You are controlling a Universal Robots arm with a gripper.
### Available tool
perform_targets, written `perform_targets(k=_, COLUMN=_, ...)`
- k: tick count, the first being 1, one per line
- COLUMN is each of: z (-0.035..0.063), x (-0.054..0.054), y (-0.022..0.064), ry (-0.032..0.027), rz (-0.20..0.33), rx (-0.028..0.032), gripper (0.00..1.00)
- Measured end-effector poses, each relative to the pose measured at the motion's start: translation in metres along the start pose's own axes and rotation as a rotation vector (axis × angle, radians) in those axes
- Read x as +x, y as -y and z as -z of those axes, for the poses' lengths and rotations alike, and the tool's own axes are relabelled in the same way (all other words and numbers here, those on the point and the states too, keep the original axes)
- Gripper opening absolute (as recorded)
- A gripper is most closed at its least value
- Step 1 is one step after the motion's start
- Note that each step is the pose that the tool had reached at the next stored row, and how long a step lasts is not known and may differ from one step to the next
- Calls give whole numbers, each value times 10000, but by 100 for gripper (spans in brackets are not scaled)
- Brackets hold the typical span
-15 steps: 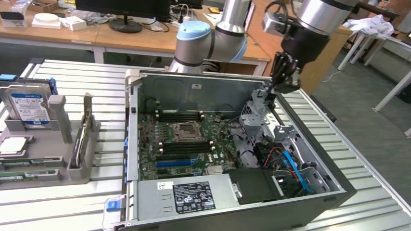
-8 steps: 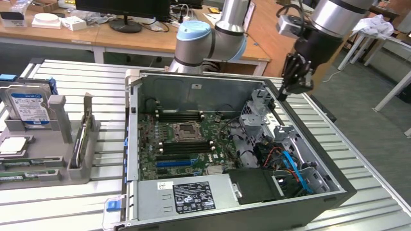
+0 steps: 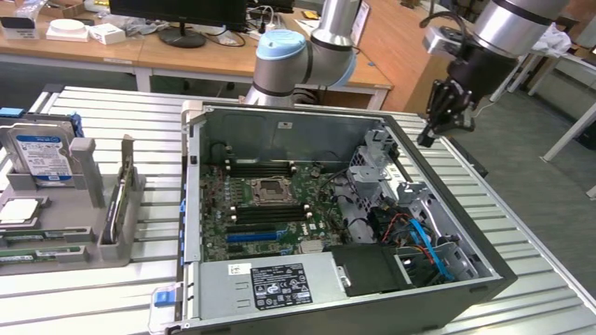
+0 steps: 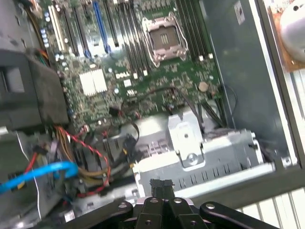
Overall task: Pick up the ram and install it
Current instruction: 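Insert the ram into the slot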
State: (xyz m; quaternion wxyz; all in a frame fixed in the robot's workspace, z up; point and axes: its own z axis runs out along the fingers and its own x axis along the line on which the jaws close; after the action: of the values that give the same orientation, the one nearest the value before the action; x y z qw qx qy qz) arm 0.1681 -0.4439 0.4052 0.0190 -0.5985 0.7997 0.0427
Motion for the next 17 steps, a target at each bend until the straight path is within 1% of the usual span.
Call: perform_targets(k=17, z=16, x=-220, y=744, ry=22, rz=-1, rx=-25, gripper=10)
